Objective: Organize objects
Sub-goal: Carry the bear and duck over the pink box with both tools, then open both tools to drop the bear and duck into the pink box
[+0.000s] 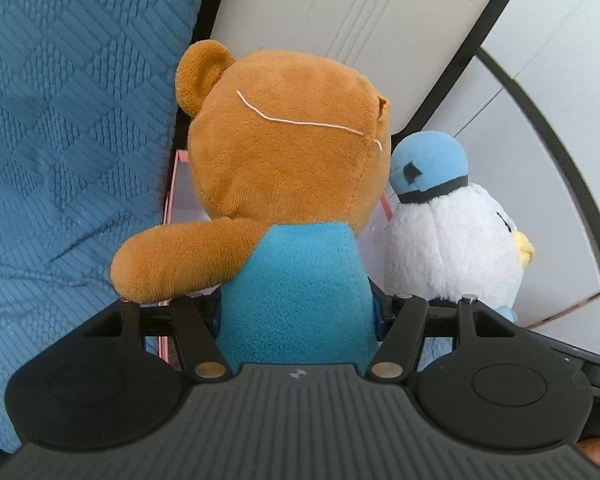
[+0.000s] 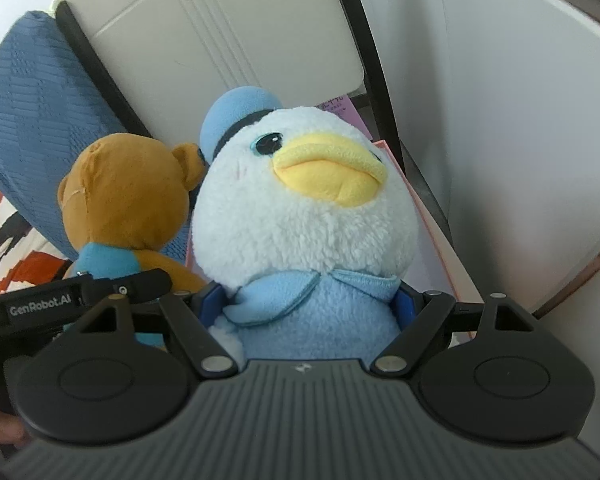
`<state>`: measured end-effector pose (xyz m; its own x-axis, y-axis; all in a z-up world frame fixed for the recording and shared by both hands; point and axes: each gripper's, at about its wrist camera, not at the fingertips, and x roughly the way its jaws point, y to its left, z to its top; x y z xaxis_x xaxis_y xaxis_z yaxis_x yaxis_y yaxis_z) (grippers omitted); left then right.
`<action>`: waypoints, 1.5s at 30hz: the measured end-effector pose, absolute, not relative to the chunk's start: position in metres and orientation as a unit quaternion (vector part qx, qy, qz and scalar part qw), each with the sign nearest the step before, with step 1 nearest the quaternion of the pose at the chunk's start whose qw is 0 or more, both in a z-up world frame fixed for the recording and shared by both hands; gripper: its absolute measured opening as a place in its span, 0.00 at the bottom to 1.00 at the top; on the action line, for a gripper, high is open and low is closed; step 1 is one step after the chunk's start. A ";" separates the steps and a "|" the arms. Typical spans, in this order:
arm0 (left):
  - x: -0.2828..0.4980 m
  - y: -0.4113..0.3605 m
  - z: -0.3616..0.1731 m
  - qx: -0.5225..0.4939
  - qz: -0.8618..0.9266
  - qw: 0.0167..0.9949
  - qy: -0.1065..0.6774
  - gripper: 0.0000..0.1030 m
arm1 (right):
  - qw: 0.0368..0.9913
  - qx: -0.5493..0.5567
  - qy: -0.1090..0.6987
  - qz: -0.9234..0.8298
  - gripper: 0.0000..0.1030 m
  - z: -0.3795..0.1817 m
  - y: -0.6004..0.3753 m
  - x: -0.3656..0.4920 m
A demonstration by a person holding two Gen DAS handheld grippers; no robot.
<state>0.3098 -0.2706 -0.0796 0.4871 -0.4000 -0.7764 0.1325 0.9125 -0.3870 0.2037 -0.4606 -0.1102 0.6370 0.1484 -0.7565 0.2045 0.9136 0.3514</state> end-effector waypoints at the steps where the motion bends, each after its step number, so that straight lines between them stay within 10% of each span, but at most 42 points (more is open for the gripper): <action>1: 0.313 -0.271 -0.085 -0.139 -0.155 0.849 0.485 0.65 | 0.880 0.205 0.427 -0.014 0.80 -0.115 -0.461 0.207; 26: 0.368 -0.274 -0.178 -0.136 -0.134 0.810 0.555 0.66 | 0.838 0.183 0.513 -0.025 0.81 -0.227 -0.460 0.277; 32: 0.356 -0.268 -0.164 -0.135 -0.142 0.814 0.546 0.86 | 0.843 0.195 0.500 -0.019 0.97 -0.212 -0.479 0.263; 45: 0.318 -0.235 -0.075 -0.126 -0.136 0.855 0.485 0.86 | 0.888 0.184 0.420 -0.019 1.00 -0.125 -0.467 0.232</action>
<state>0.3178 -0.2348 -0.0753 0.4923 -0.3547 -0.7949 0.1096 0.9312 -0.3476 0.2324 -0.4670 -0.1254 0.6459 0.1202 -0.7539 0.1890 0.9316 0.3105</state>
